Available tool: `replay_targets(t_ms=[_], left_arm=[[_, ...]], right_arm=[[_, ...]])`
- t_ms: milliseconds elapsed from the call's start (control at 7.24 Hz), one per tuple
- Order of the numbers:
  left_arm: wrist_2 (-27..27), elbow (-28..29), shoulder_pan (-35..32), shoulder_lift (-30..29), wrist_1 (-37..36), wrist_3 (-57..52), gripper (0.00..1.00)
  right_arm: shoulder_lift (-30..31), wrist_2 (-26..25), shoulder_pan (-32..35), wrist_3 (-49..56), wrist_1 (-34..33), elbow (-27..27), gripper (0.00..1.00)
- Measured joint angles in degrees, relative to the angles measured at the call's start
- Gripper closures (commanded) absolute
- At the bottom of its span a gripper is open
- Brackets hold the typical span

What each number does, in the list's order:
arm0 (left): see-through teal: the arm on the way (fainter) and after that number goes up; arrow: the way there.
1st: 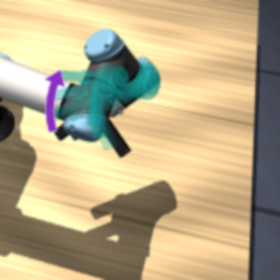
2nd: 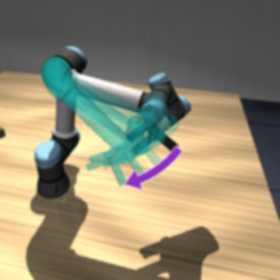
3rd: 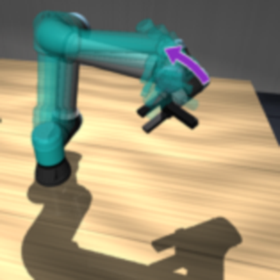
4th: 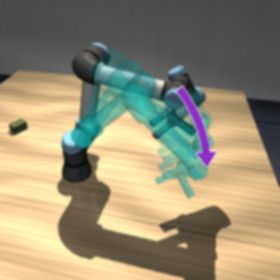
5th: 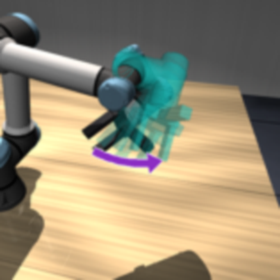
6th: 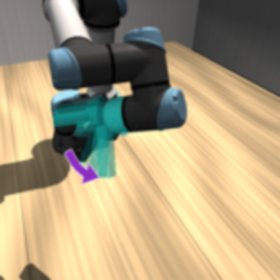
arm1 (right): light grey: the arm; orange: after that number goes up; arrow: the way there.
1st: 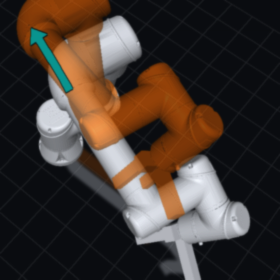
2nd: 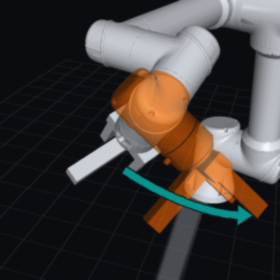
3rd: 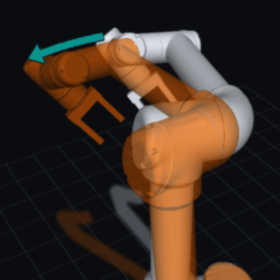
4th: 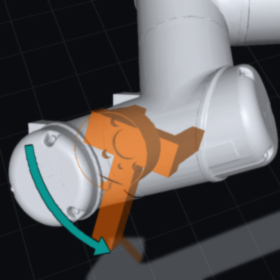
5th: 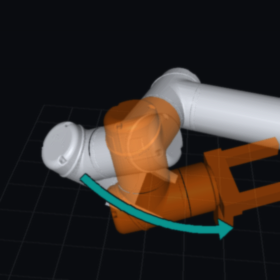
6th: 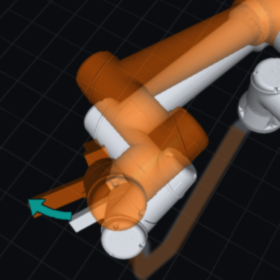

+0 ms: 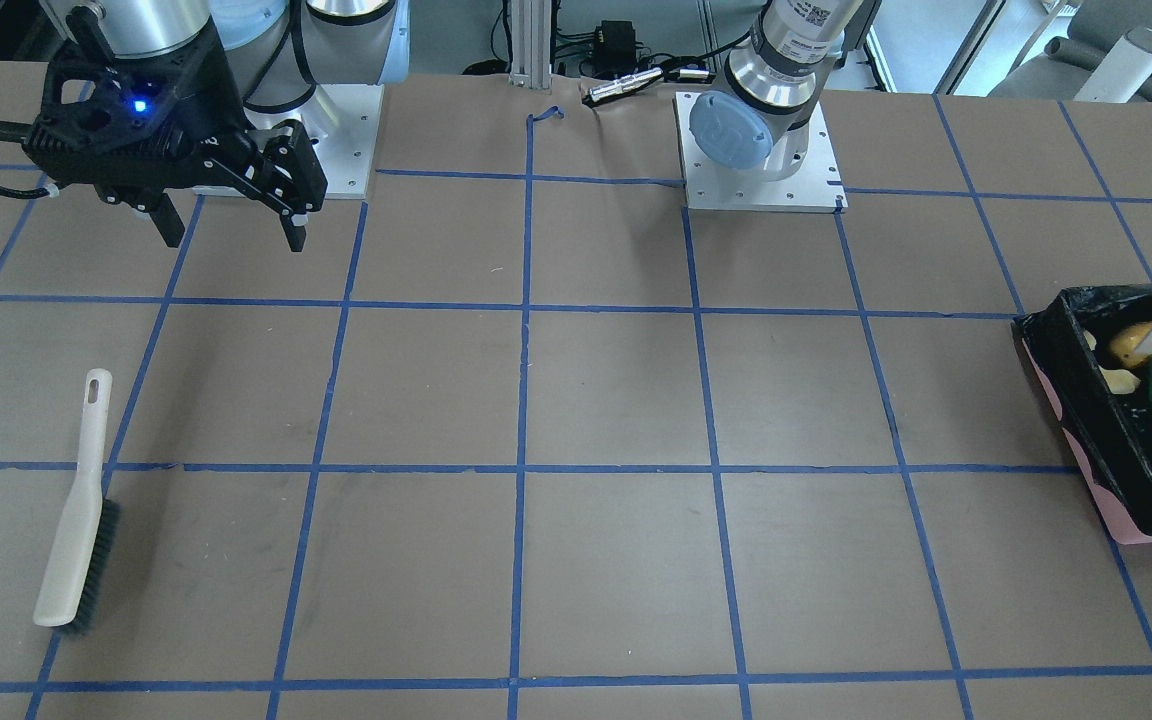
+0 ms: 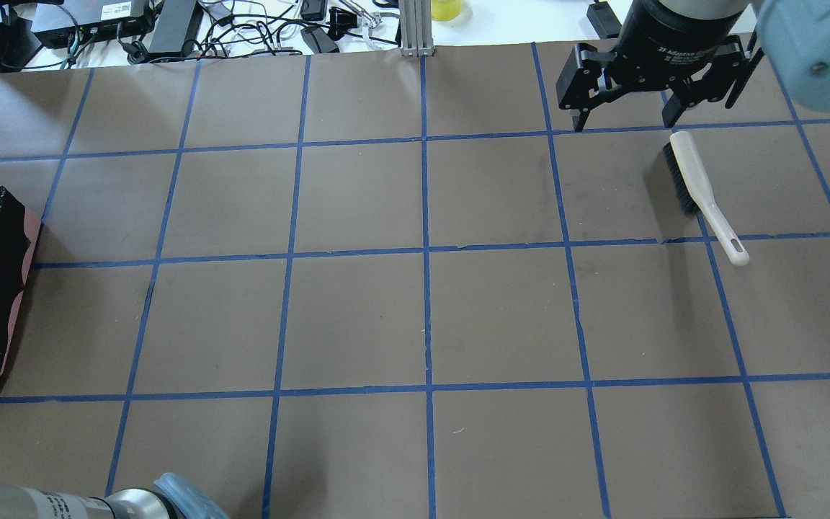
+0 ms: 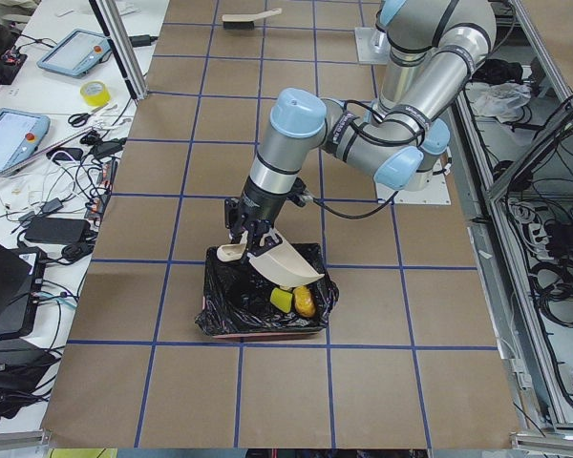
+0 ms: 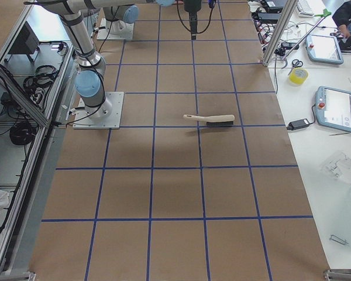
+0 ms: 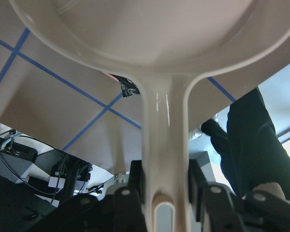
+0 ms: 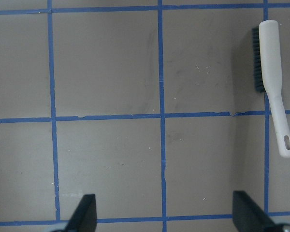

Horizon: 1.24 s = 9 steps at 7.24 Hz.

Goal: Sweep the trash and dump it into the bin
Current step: 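Hold the dustpan inverted over the bin with the left gripper, then bring the emptied dustpan back and lower it onto the table with the left gripper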

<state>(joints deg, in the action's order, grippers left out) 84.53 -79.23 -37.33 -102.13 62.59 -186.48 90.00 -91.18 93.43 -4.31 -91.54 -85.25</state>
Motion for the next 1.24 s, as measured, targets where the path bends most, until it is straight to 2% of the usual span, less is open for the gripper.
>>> replay_targets(t_ms=[276,552,829,1243], left_arm=[[-3.1,4.5,-6.2,-0.1,12.2,10.3,1.0],[-5.9,5.4,-12.4,-0.3,17.9,25.3,1.0],[-7.6,5.2,-17.9,-2.1,19.8,40.4,1.0],[-7.6,5.0,-25.4,-7.0,19.9,56.6,1.0]], right_arm=[[0.0,0.0,0.0,0.0,0.0,0.0,0.0],[0.0,0.1,0.0,0.0,-0.1,0.0,0.0],[-0.1,-0.2,0.0,0.0,0.0,0.0,0.0],[-0.4,-0.8,0.1,0.0,0.1,0.0,0.0]])
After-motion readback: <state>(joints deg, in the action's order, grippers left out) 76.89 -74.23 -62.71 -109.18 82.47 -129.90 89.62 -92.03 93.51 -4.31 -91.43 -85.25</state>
